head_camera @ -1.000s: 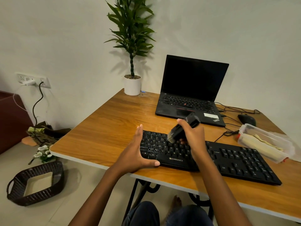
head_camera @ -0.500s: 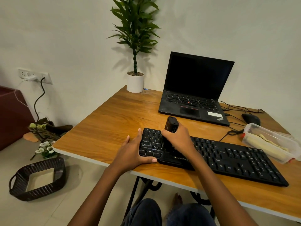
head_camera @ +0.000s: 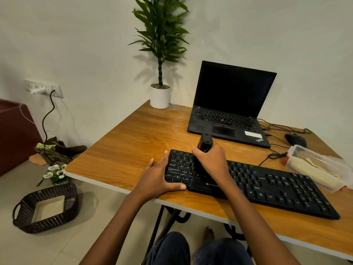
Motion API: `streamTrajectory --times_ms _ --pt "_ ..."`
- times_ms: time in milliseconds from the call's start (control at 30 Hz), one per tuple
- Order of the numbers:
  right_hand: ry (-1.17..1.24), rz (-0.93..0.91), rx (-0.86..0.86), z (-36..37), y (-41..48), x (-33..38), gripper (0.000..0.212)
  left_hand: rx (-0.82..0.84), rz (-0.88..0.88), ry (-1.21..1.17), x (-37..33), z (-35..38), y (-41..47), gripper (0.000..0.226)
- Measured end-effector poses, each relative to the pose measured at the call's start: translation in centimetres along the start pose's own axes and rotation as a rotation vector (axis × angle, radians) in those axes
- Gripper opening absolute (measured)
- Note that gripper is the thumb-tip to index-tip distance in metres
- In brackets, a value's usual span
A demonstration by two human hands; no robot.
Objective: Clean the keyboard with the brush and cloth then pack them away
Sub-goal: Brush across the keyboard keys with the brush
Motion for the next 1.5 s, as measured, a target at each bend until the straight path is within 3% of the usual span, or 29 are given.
streamTrajectory --times_ms 67,267,333,467,567,700,833,967,1100,1200,1300,1433,1500 --pt "-0.012 -0.019 -0.054 0.1 0.0 0.2 0.022 -0.004 -0.002 0.008 -0.1 -0.1 0.0 0.112" --pt "0.047 0.201 0.158 -0.3 0.6 0.4 0.019 0.003 -0.001 0.015 -0.2 -0.1 -0.1 0.111" --pt "0.057 0.165 0.102 -0.4 0.5 0.6 0.018 -0.008 0.001 0.02 -0.3 -0.2 0.0 0.11" --pt "0.034 0.183 0.177 -0.4 -0.3 0.8 0.017 -0.014 0.0 0.031 -0.4 -0.3 -0.1 0.108" --pt "0.125 0.144 0.035 -0.7 -1.1 0.9 0.016 -0.022 -0.003 0.031 -0.4 -0.3 -0.1 0.108" --pt "0.07 0.191 0.206 -0.3 -1.8 1.2 0.017 -0.017 -0.01 0.016 -0.5 -0.4 -0.3 0.108" --pt "0.122 0.118 0.157 -0.7 -1.6 1.8 0.017 -0.018 -0.011 0.016 -0.6 -0.5 -0.3 0.108" --pt "0.099 0.181 0.295 -0.5 -2.1 1.4 0.019 -0.004 -0.016 0.012 -0.5 -0.4 -0.4 0.108" --pt "0.134 0.158 0.126 -1.0 -1.7 0.9 0.019 -0.014 -0.013 0.024 -0.5 -0.4 -0.2 0.109" --pt "0.119 0.208 0.231 -0.9 -1.4 0.5 0.018 -0.008 -0.01 0.022 -0.4 -0.4 -0.3 0.11" --pt "0.195 0.178 0.12 -1.2 -0.9 0.6 0.016 -0.012 -0.007 0.024 -0.4 -0.5 -0.2 0.11" --pt "0.082 0.143 0.257 -0.3 -0.5 1.0 0.016 -0.001 -0.011 0.02 -0.3 -0.4 -0.2 0.109" --pt "0.1 0.089 0.194 -0.2 0.1 1.5 0.015 -0.003 -0.006 0.024 -0.4 -0.4 -0.1 0.109"
Point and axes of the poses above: each hand's wrist, its own y-axis towards the middle knuckle, its own z-axis out of the palm, x = y × z, the point moved 4 cm from there along y, towards the middle knuckle, and after that the axes turned 7 degrees about -x, right-handed, at the moved point
